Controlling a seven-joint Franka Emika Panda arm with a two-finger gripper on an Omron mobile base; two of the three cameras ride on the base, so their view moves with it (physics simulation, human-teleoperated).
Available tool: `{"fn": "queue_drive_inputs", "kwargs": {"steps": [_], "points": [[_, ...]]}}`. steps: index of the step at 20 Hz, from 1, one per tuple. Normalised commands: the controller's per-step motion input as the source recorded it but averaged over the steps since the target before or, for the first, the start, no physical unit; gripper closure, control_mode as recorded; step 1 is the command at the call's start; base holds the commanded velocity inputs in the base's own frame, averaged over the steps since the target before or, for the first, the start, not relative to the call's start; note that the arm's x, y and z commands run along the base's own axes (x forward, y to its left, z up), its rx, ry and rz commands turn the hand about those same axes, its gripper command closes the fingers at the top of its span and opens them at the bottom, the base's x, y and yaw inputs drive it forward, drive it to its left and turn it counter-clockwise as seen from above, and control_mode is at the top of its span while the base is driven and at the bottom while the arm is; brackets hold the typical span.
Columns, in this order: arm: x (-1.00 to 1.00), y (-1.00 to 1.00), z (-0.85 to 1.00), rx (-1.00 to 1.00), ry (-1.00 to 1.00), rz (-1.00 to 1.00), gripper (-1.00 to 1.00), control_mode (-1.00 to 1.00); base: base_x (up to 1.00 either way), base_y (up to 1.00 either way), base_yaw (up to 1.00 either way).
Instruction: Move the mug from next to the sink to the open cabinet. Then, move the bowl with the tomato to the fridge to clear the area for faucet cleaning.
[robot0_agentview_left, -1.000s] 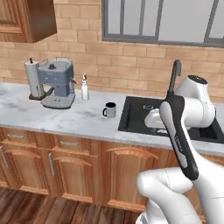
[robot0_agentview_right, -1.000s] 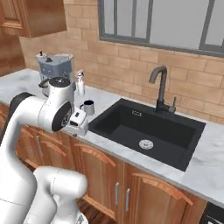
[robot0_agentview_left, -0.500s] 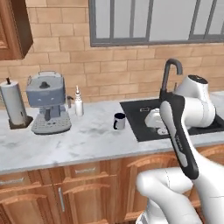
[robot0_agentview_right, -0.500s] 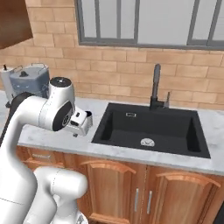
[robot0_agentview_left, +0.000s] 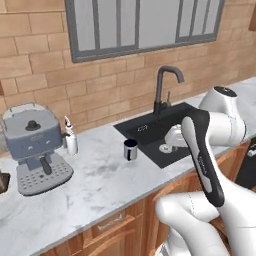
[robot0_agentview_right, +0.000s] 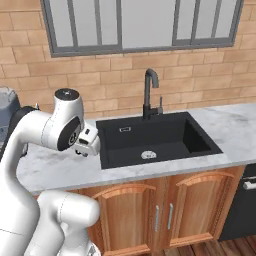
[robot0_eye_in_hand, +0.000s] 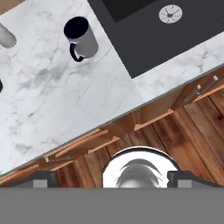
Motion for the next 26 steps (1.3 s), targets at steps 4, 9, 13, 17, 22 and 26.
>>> {"fn": "queue_drive_inputs", "kwargs": {"steps": [4, 9, 13, 17, 22, 26], "points": [[0.0, 0.0, 0.0, 0.0, 0.0, 0.0, -1.0, 1.0, 0.54, 0.68, -0.43], [0.0, 0.0, 0.0, 0.0, 0.0, 0.0, -1.0, 1.0, 0.3, 0.66, -0.17], [0.0, 0.0, 0.0, 0.0, 0.0, 0.0, -1.0, 1.0, -0.08, 0.69, 0.01], [0.0, 0.0, 0.0, 0.0, 0.0, 0.0, -1.0, 1.0, 0.08, 0.56, 0.0], [0.0, 0.0, 0.0, 0.0, 0.0, 0.0, -1.0, 1.0, 0.14, 0.84, 0.01], [0.0, 0.0, 0.0, 0.0, 0.0, 0.0, -1.0, 1.0, -0.62, 0.36, 0.35]]}}
